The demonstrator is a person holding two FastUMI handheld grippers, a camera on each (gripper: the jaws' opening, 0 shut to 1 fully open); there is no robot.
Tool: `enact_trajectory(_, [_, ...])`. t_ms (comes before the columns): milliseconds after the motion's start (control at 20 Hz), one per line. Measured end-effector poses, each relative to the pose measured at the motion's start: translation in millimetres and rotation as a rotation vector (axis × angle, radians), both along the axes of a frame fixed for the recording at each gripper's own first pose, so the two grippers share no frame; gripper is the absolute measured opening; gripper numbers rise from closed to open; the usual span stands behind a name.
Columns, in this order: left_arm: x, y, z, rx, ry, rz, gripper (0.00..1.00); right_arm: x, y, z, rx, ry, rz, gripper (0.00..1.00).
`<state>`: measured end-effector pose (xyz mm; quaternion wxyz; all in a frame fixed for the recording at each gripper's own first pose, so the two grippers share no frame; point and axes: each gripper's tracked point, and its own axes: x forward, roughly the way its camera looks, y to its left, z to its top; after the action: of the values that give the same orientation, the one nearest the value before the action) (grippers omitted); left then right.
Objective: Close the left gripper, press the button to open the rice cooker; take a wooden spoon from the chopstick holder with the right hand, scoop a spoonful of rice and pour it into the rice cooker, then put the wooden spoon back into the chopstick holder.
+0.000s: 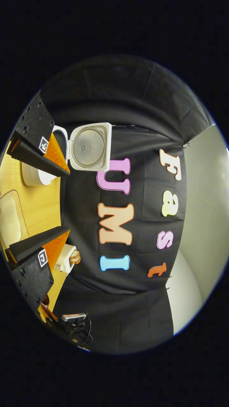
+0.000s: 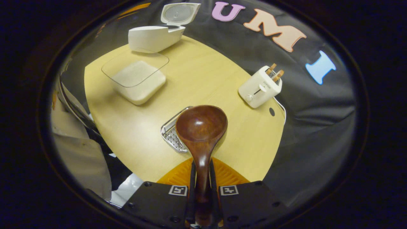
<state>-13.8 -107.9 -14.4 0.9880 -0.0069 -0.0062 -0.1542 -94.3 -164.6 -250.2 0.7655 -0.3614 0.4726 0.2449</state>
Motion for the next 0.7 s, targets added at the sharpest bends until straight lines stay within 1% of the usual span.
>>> enact_trajectory(50, [-0.5,3.7,0.1,0.005,-0.003,0.008,0.88,-0.9,0.4,-3.0,-0.026,0.021,0.022,0.23])
enact_trajectory(100, [-0.9,6.3,0.0,0.009,-0.004,0.015,0.92,-0.9,-2.2,-5.1,-0.062,0.038,0.043,0.22])
enact_trajectory(200, [-1.9,11.7,0.7,0.01,-0.006,0.028,0.92,3.4,-7.9,-8.9,-0.136,0.057,0.08,0.22])
enact_trajectory(250, [-2.7,15.0,0.9,0.007,-0.007,0.034,0.88,3.7,-6.3,-10.7,-0.152,0.068,0.092,0.23])
enact_trajectory(300, [-1.8,17.9,0.7,0.005,-0.004,0.041,0.92,4.6,-3.8,-12.3,-0.158,0.084,0.098,0.23])
enact_trajectory(350, [-1.6,21.4,-0.3,0.005,-0.001,0.048,0.92,3.0,-1.9,-12.8,-0.174,0.102,0.112,0.23])
enact_trajectory(400, [-1.5,25.7,-1.5,0.004,0.001,0.056,0.88,4.9,-1.9,-13.0,-0.203,0.115,0.136,0.23])
enact_trajectory(450, [-1.3,29.4,-2.2,0.002,0.003,0.064,0.92,5.5,-0.5,-12.5,-0.233,0.126,0.162,0.23])
enact_trajectory(600, [-1.8,41.9,-2.5,-0.007,0.003,0.088,0.92,10.6,3.1,-12.0,-0.3,0.163,0.212,0.22])
enact_trajectory(650, [-2.3,46.7,-3.5,-0.012,0.003,0.097,0.88,12.5,4.5,-12.4,-0.321,0.172,0.227,0.23])
enact_trajectory(700, [-2.7,51.7,-5.3,-0.018,0.005,0.105,0.87,14.5,5.4,-12.2,-0.342,0.185,0.243,0.23])
